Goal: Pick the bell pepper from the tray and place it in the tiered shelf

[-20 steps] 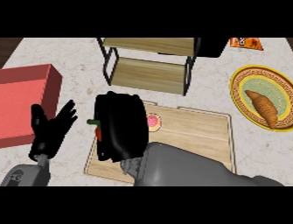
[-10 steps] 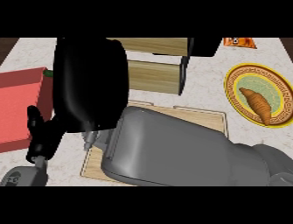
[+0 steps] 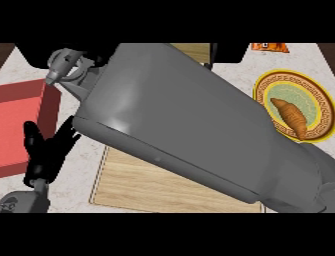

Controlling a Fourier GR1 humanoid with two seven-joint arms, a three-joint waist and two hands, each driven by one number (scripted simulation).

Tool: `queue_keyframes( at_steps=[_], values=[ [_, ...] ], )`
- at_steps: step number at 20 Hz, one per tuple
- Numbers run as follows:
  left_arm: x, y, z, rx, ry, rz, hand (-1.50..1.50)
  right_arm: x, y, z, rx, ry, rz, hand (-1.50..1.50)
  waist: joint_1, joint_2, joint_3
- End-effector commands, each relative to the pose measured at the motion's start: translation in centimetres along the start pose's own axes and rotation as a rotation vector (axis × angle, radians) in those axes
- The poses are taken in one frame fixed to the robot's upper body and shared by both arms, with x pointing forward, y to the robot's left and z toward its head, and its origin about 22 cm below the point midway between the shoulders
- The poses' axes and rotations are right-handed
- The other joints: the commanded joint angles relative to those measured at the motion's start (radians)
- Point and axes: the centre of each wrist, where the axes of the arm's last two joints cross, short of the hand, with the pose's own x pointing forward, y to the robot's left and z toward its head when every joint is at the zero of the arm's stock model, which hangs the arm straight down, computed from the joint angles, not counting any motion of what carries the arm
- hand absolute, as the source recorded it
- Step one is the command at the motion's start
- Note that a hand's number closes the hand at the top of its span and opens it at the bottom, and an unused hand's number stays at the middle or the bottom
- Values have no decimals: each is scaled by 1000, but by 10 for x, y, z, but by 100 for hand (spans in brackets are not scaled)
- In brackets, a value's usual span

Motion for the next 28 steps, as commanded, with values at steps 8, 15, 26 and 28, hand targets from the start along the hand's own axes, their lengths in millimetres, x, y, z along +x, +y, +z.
queue_keyframes(
  at_steps=[8,15,26,28],
  values=[
    [11,-1,12,-6,-14,17,0,-17,-24,-70,15,185,15,150,-2,7,1],
    [8,0,7,-8,-10,5,0,-41,3,-90,89,164,112,150,-1,10,1],
    [-3,1,-1,10,4,-9,0,-79,22,-115,29,188,146,150,8,17,0],
    [-9,-1,11,5,1,8,0,-99,21,-122,27,176,151,150,12,15,0]
  ],
)
